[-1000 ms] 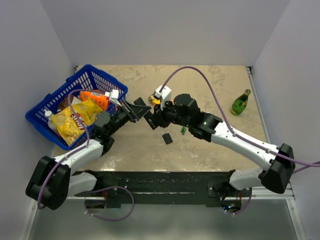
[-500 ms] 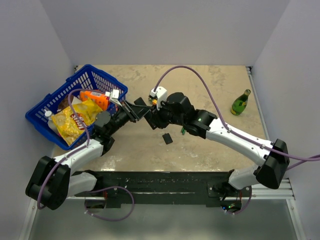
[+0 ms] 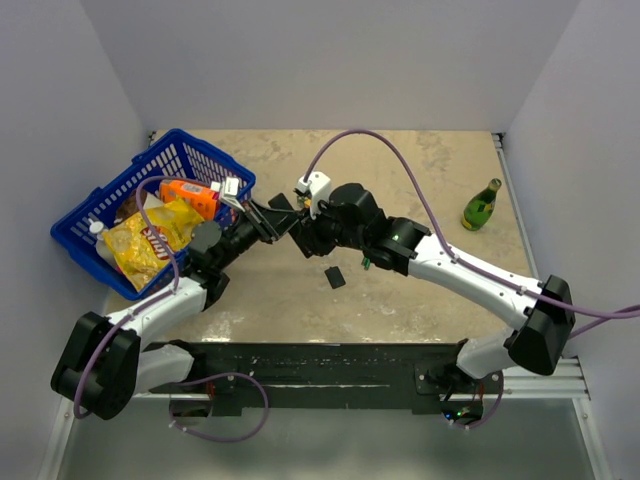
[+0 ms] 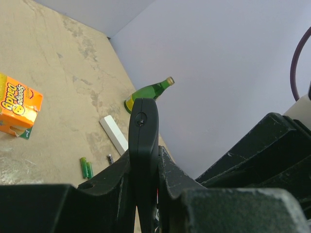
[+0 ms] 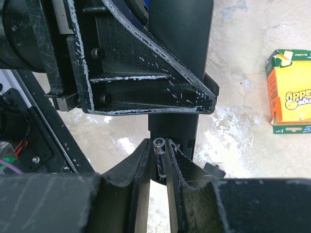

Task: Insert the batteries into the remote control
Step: Load the battery into the remote control.

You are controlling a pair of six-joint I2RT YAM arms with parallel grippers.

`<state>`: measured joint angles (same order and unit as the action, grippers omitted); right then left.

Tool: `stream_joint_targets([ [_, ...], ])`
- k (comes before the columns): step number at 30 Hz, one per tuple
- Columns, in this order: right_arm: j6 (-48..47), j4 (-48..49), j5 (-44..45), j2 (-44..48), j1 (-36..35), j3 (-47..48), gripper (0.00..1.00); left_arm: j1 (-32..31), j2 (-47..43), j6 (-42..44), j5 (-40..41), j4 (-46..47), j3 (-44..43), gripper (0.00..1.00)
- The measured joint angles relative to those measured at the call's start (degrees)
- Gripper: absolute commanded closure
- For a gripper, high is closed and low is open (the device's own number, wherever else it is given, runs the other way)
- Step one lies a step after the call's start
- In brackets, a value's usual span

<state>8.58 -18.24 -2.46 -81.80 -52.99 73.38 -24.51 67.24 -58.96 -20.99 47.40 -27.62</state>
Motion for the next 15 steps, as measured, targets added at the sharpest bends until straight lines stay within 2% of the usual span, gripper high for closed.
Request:
stream_joint_targets([
  [8, 0.0, -0.2, 0.2, -0.5, -0.3, 0.0, 0.79, 0.0, 0.0, 0.1, 0.0, -0.5, -0.2, 1.0],
  [15, 0.0, -0.2, 0.7, -0.5, -0.3, 0.0, 0.93, 0.0, 0.0, 0.1, 0.2, -0.5, -0.2, 1.0],
])
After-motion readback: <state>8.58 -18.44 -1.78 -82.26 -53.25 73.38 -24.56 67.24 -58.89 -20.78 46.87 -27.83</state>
